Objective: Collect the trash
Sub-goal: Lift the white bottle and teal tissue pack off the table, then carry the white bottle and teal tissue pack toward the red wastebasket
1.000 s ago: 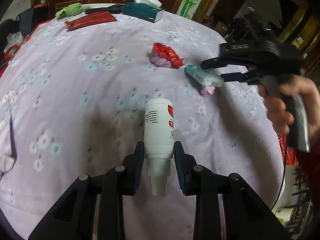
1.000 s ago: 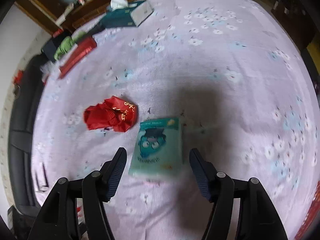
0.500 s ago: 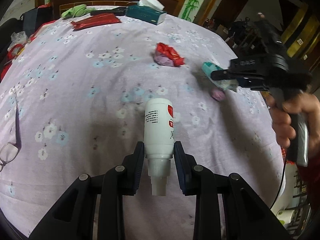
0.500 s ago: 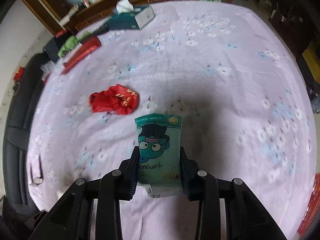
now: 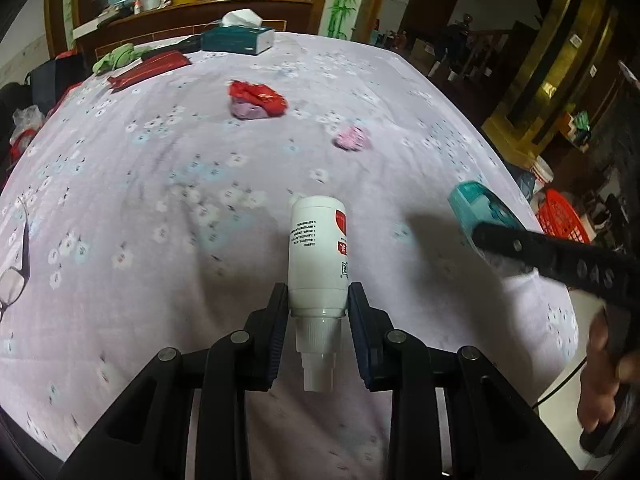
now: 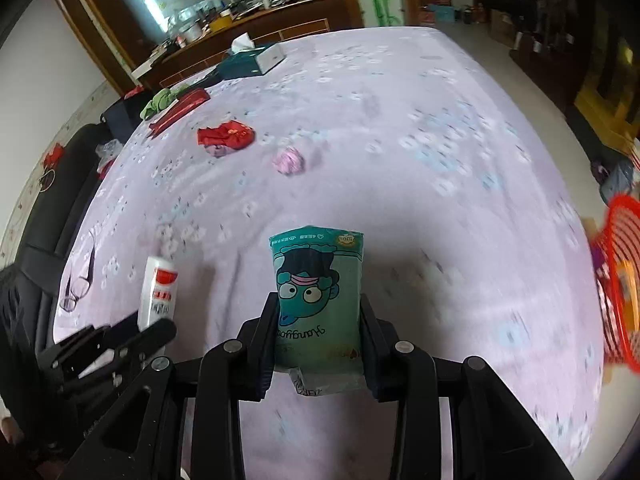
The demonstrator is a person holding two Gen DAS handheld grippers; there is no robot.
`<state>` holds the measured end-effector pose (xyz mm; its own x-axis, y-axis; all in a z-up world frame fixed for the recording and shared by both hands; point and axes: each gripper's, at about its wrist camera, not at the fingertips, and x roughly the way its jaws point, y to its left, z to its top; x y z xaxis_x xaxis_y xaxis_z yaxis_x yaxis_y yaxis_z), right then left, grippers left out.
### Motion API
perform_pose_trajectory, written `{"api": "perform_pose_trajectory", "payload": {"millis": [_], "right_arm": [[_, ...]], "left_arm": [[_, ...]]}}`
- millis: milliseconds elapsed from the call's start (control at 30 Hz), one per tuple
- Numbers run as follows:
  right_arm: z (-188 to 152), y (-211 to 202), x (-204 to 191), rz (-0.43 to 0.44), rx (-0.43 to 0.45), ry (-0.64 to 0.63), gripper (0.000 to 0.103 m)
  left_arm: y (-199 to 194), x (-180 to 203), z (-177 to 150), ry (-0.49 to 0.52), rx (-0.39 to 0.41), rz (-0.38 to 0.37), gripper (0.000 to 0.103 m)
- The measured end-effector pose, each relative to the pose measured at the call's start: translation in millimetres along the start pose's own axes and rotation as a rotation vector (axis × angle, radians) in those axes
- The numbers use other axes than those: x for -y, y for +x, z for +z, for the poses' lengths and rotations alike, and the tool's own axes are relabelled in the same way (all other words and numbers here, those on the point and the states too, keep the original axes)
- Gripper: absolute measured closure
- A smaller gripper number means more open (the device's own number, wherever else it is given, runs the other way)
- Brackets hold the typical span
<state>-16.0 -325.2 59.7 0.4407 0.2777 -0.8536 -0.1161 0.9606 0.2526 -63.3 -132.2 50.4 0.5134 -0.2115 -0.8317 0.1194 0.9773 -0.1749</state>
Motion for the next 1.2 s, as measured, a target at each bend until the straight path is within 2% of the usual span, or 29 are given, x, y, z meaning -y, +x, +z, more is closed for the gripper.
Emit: {"api": "perform_pose_trajectory", "payload": {"millis": [267, 533, 1200], "right_arm": [[-34.4, -26.1, 35.3, -0.025, 0.011, 0.048, 0.065], [-39.0, -52.0, 54.6, -0.024, 0.059, 0.078, 0.065], [-28.4, -70.3, 75.6, -0.035, 0.108, 0.116, 0.065]], "left_arm": [[-7.4, 51.2, -3.7, 0.095, 0.008, -0.009, 0.074], [-11.7, 85.2, 3.4, 0.153, 0.029, -0.013, 0.074], [-14.1, 117.1, 22.9, 0.236, 0.08, 0.02, 0.074]]}}
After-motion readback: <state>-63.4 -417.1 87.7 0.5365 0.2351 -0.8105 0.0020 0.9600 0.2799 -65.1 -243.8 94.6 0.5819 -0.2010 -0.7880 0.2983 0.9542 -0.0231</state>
